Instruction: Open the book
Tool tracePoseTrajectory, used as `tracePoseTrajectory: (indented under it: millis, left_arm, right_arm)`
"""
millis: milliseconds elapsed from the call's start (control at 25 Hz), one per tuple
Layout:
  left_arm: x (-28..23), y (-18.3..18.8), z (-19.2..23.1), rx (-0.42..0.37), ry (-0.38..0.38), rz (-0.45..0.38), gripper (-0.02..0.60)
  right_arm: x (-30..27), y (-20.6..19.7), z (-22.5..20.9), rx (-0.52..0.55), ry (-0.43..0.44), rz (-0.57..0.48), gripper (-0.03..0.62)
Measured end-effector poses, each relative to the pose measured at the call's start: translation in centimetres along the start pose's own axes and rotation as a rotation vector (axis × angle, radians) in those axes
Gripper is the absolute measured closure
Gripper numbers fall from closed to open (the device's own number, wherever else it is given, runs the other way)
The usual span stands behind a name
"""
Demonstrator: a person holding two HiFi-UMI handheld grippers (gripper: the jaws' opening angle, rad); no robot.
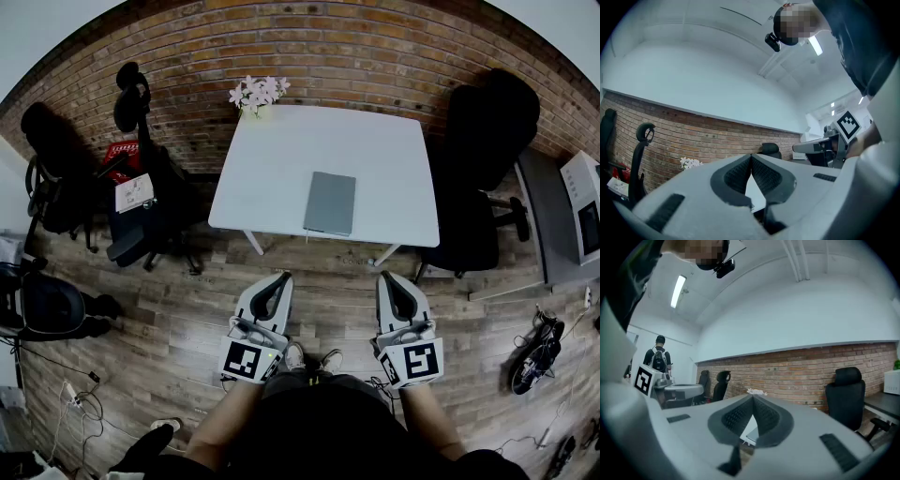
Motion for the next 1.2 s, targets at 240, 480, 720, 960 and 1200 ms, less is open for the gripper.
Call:
tracePoseTrajectory:
  millis: [240, 480, 720, 960, 1200]
  left_arm:
    - [0.3, -0.3, 0.0, 0.003, 0.003, 0.006, 0.558]
    - [0.4, -0.6, -0.4, 0.003, 0.014, 0.025, 0.558]
    - [1.1, -1.3, -1.1, -0.007, 0.063, 0.049, 0.558]
    - [2.1, -2.2, -1.4, -0.002, 0.098, 0.082, 0.558]
    - [-0.1, -3.9, 0.0, 0.029, 0.073, 0.08, 0.558]
  right_arm:
    - [-0.2, -0.4, 0.2, -0.005, 0.014, 0.006, 0.583]
    - [0.1, -1.5, -0.9, -0.096, 0.036, 0.03, 0.583]
    - [0.9, -3.1, -2.4, -0.095, 0.066, 0.068, 0.583]
    - [1.0, -4.8, -3.2, -0.119, 0.076, 0.088, 0.583]
    - [-0.7, -5.6, -3.5, -0.113, 0.068, 0.106, 0.583]
Point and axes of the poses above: the fingertips, and each gripper's own axes: x backward along the fingers, z to its left, y out of its top, the point moved 9 cm from there along x, backward along the fingers, and after that the axes turned 8 degrees about -y, right-handed, at the moved point
